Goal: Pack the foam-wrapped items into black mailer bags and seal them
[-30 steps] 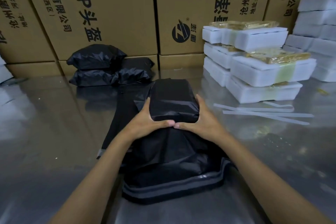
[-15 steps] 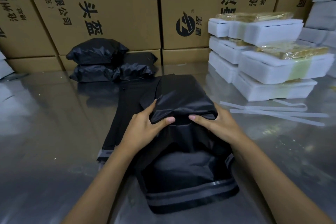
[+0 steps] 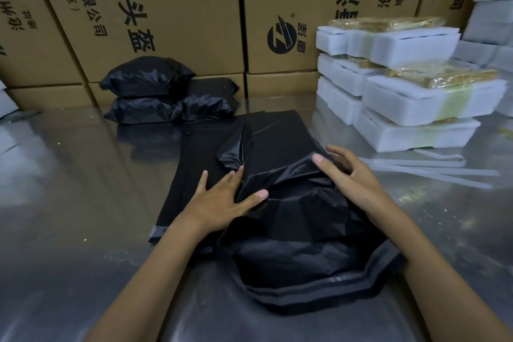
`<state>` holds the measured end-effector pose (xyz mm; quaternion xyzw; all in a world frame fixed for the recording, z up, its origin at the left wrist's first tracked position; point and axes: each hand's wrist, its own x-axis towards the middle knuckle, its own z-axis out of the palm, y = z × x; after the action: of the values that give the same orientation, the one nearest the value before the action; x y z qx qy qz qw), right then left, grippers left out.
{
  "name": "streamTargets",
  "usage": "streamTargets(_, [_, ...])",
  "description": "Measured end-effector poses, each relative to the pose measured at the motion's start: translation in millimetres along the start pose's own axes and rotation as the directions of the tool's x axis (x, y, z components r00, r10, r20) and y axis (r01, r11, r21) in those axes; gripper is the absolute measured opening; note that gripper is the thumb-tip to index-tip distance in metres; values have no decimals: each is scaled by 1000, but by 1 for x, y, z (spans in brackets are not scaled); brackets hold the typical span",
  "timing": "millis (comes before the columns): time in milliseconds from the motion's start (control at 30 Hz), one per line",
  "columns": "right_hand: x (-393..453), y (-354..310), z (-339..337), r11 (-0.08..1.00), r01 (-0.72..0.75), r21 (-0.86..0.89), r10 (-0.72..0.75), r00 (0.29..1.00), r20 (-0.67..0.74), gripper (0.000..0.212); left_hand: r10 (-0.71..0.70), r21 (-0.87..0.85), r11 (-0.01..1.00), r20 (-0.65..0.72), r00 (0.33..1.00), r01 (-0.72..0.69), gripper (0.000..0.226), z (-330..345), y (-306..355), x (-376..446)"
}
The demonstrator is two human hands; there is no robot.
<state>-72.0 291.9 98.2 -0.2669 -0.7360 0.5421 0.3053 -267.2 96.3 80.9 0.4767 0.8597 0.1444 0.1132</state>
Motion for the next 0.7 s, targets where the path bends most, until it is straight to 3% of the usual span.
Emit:
streamTargets(133, [-1,4,2,996,45,-77,-42,998,39,71,-6,-132,991,-131,991,-11,110,3,12,-1])
streamTargets(233, [-2,5,4,974,119,-194,-111,993,50,72,15,-260,961,-275,961,-89,85,4,20,-6])
streamTargets(300, [-1,7,6,966,186,-181,-185,982,23,59,3,-335,934,-346,938,-126,73,0,19,-8])
streamTargets(400, [-1,10,8,962,216,-166,-215,976,24,39,29,-254,961,-292,956,-107,80,-6,5,-11])
streamTargets(467, [-1,11,3,973,173,-153,-159,982,100,44,28,-113,993,-144,989,-44,98,-6,-5,-13])
streamTargets(533, [-2,11,-4,980,130,-149,-103,979,177,68,-5,-28,1000,-50,999,4,110,-5,-13,-14])
streamTargets(600, [-5,11,-9,939,157,-306,-92,972,216,100,-25,19,1000,-27,999,25,118,-5,-18,-11])
streamTargets(700, [-8,10,-10,777,229,-587,-109,967,232,109,-51,58,997,-6,999,51,123,-5,-20,-9])
